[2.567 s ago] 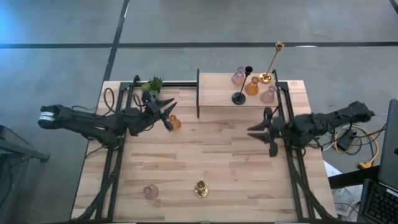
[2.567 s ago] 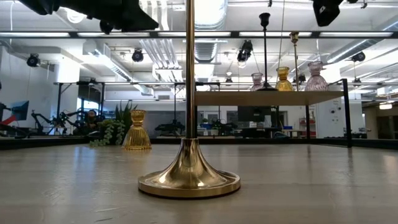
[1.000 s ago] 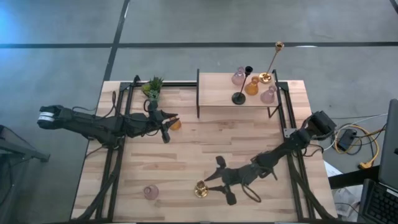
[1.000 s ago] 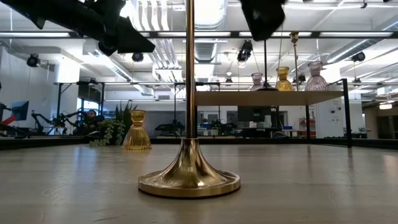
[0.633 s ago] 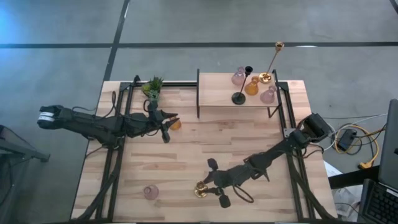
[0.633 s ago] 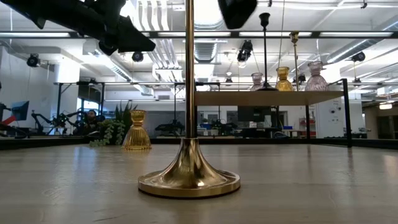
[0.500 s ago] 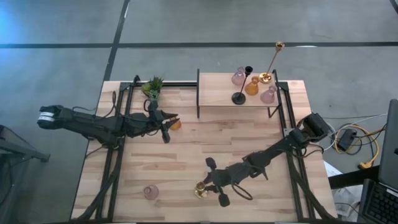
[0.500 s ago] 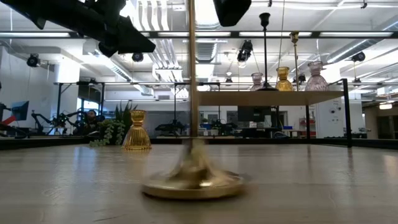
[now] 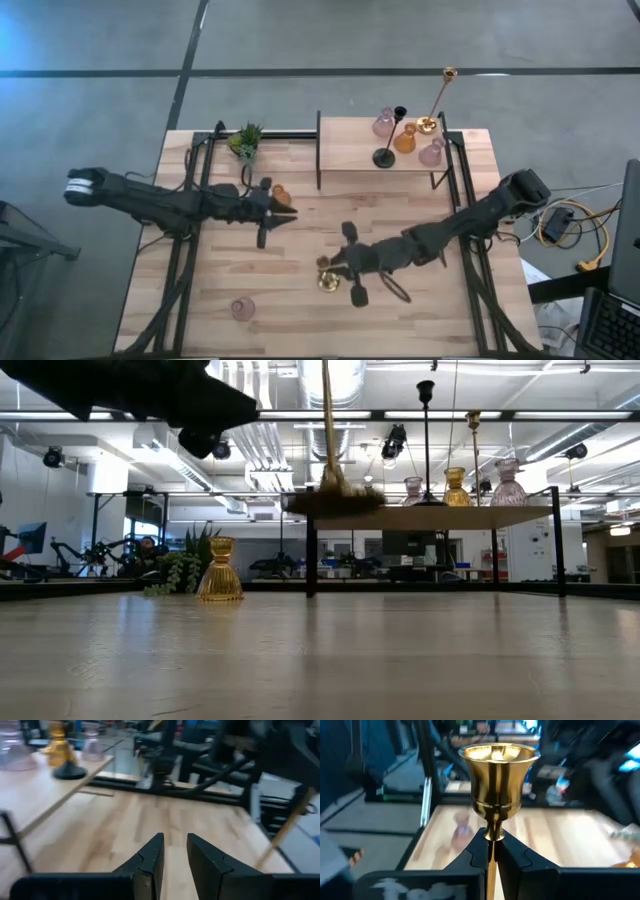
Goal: Pick & Place candle stick holders
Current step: Put the gold candle holder on the shelf
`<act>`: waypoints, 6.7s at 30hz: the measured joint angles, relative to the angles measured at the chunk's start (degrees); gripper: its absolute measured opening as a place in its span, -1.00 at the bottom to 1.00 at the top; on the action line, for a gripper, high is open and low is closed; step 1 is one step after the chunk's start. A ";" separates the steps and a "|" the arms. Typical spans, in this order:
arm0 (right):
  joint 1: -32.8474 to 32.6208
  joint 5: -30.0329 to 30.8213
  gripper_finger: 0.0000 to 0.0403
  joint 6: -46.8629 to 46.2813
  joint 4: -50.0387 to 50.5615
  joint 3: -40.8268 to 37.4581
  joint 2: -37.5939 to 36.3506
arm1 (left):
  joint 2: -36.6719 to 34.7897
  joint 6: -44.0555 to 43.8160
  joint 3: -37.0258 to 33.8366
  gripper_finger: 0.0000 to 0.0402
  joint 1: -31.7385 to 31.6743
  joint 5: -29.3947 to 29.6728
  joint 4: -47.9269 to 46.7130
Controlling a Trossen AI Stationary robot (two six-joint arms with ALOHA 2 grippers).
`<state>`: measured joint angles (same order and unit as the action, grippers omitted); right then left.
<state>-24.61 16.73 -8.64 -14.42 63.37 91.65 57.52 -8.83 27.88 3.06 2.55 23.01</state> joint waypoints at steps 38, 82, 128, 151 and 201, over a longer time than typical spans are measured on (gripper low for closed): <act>6.22 -0.19 -0.95 5.77 0.85 3.07 -0.94 | 17.84 6.12 15.06 -0.56 2.22 -29.61 6.22; 6.13 -0.27 -0.95 6.09 2.10 3.75 -1.17 | 16.11 11.12 15.43 -0.56 2.17 -17.34 0.53; 7.92 -0.21 -0.95 11.29 -4.39 3.81 -1.20 | 15.30 12.13 15.85 -0.56 2.28 -20.92 8.63; 7.98 -0.28 -0.94 11.09 -4.45 3.81 -1.17 | 15.30 12.23 15.85 -0.92 2.28 -20.52 9.51; 0.18 7.20 -0.63 -19.58 49.62 -20.84 -53.37 | 36.24 11.98 47.07 -0.92 -31.58 -11.43 4.02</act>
<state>-24.43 23.93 -28.23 35.20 42.52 38.28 93.76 3.14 74.95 -28.51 -8.89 27.03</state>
